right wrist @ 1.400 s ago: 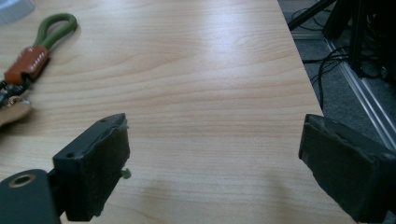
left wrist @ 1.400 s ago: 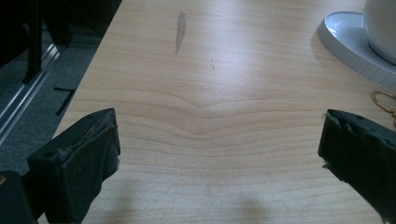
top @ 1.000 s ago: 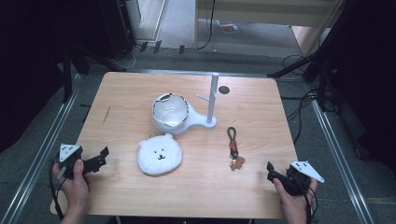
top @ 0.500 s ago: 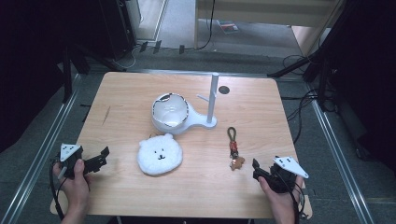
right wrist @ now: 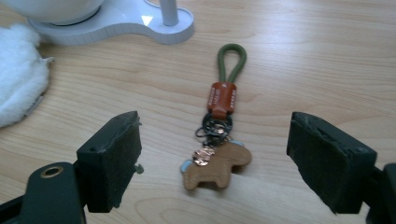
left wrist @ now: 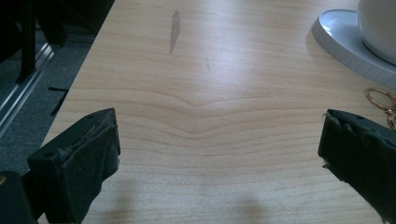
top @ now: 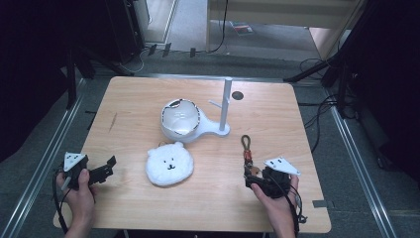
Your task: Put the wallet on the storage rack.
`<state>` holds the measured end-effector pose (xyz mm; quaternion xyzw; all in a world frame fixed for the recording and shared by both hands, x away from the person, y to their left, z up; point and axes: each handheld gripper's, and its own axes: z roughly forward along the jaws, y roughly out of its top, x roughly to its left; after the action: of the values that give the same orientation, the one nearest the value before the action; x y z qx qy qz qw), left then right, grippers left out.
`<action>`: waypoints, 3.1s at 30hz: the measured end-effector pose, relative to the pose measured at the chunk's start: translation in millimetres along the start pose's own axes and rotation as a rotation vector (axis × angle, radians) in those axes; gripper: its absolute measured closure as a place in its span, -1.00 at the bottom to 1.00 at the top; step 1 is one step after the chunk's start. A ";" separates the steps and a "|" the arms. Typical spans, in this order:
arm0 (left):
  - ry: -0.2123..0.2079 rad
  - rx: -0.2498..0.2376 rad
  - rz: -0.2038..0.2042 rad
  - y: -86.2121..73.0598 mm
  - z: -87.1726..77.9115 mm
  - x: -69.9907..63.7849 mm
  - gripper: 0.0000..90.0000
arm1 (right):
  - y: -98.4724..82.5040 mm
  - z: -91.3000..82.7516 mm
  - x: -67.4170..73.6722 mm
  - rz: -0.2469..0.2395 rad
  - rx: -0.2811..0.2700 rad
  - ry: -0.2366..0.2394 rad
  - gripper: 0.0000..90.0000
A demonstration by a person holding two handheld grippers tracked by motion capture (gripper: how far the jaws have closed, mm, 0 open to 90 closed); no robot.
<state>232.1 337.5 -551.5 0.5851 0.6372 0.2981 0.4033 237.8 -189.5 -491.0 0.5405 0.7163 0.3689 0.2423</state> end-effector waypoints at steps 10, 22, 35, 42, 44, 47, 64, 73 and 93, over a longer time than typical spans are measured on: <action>-0.002 -0.001 -0.003 0.0 -0.1 0.2 -1.00 | 12.6 10.5 32.1 -0.021 0.014 0.060 -0.60; -0.003 -0.003 -0.004 0.0 -0.1 0.2 -1.00 | 17.8 25.7 61.5 -0.043 0.034 0.134 -0.61; -0.004 -0.003 -0.008 0.0 -0.1 0.3 -1.00 | 23.7 48.8 90.3 -0.053 0.058 0.205 -0.61; -0.006 -0.004 -0.007 0.1 0.0 0.3 -1.00 | 27.6 63.2 105.6 -0.064 0.086 0.241 -0.60; -0.007 -0.004 -0.007 0.2 0.1 0.4 -1.00 | 28.2 67.0 108.4 -0.063 0.095 0.254 -0.59; -0.007 -0.004 -0.007 0.3 0.2 0.4 -1.00 | 28.5 72.6 113.0 -0.065 0.107 0.273 -0.54; -0.008 -0.002 -0.004 0.4 0.5 0.5 -1.00 | 25.8 102.6 134.3 -0.090 0.167 0.335 -0.41; -0.010 -0.002 -0.003 0.6 0.7 0.7 -1.00 | 25.7 113.8 142.7 -0.099 0.173 0.351 -0.25; -0.010 -0.003 -0.001 0.5 1.1 0.4 -1.00 | 22.8 124.3 160.0 -0.184 0.186 0.361 -0.09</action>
<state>233.3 337.9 -551.7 0.5858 0.6351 0.2957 0.4075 296.4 -0.6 -540.7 0.4179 0.8255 0.3682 0.0918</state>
